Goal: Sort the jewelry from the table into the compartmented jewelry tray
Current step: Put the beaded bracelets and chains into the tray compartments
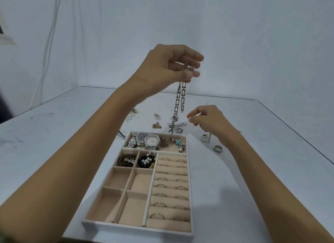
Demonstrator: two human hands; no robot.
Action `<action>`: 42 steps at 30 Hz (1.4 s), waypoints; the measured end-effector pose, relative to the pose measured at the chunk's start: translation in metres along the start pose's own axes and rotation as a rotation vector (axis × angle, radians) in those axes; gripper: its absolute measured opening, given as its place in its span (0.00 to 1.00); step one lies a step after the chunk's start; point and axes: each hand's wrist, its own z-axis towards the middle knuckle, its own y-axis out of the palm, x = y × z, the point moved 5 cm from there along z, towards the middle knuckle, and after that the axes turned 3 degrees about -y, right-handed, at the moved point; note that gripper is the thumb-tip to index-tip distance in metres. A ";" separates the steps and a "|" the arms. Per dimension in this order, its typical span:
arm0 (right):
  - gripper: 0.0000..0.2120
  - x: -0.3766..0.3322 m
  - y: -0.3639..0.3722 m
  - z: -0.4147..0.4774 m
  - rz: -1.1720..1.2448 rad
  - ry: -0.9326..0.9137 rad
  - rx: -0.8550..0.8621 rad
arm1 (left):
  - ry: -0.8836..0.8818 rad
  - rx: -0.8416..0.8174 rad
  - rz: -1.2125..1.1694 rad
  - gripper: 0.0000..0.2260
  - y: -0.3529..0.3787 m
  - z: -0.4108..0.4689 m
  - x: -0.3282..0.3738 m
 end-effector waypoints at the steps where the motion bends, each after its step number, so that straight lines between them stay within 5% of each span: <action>1: 0.06 0.000 0.001 0.000 -0.008 -0.005 -0.003 | -0.005 -0.005 -0.008 0.14 0.001 -0.002 0.000; 27: 0.08 0.003 -0.001 0.004 0.119 0.036 -0.016 | 0.092 0.019 -0.134 0.13 0.009 -0.015 0.032; 38: 0.12 -0.023 0.017 -0.019 -0.050 -0.127 -0.438 | 0.149 0.081 -0.161 0.12 0.005 -0.014 0.038; 42: 0.09 -0.022 0.016 -0.016 -0.075 -0.121 -0.401 | 0.121 0.090 -0.113 0.11 0.004 -0.011 0.027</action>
